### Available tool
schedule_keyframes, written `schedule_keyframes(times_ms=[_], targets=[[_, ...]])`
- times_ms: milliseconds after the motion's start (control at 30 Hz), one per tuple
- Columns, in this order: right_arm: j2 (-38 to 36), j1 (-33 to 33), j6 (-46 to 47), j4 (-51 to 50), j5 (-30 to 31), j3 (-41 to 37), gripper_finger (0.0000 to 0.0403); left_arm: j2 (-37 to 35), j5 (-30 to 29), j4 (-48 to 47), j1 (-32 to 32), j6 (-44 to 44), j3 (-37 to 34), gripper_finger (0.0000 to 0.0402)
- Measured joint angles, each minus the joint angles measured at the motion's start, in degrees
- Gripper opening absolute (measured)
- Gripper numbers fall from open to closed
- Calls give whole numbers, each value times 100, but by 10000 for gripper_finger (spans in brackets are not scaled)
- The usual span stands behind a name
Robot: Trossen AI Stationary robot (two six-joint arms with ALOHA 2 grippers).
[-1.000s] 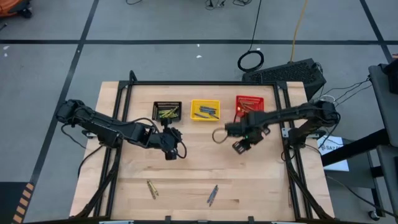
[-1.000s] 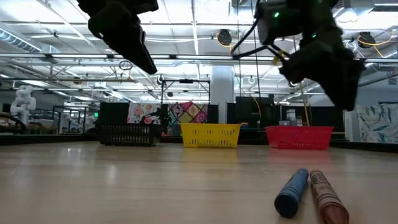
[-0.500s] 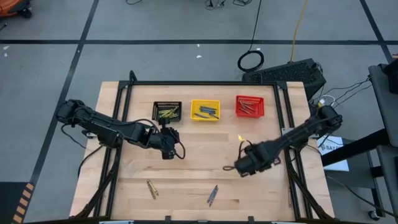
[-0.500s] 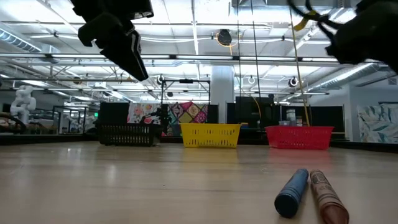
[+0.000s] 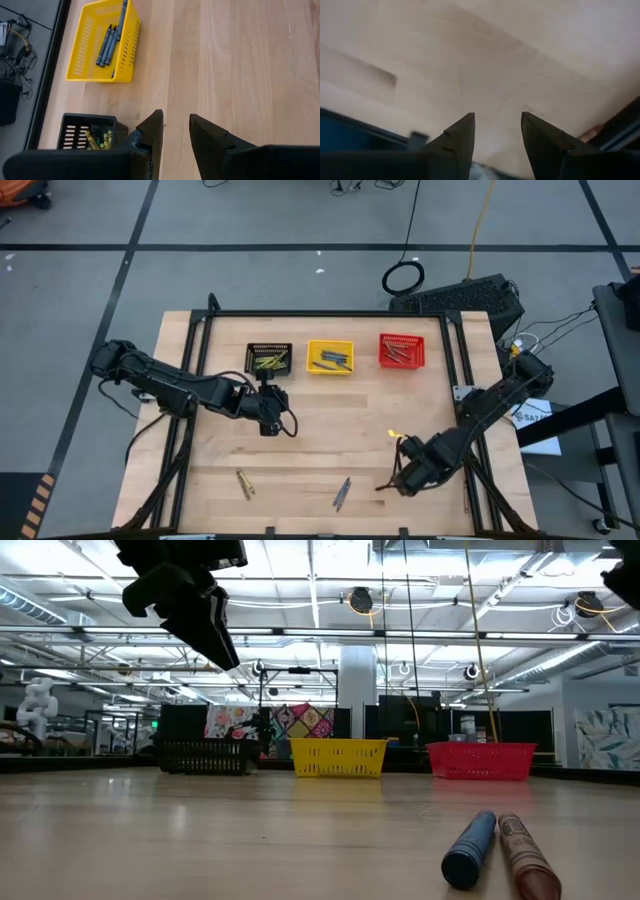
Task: Sort crayons
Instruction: Put the brown crayon into the red bin
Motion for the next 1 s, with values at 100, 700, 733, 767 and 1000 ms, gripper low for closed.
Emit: schedule_keyframes(times_ms=[100,700,733,767,1000], targets=[[0,18,-491,2,428,-2,147,0,0,2,0,-7,0,102],[1191,468,1028,1200,-1545,-4,91,0,0,-9,0,28,0,102],[1271,495,1025,1229,-1673,-4,88,0,2,-7,0,96,0,102],[1335,511,1022,1252,-1802,-4,85,0,2,-8,0,119,0,102],[1611,620,1057,1193,-2321,-5,79,0,2,18,0,136,0,102]])
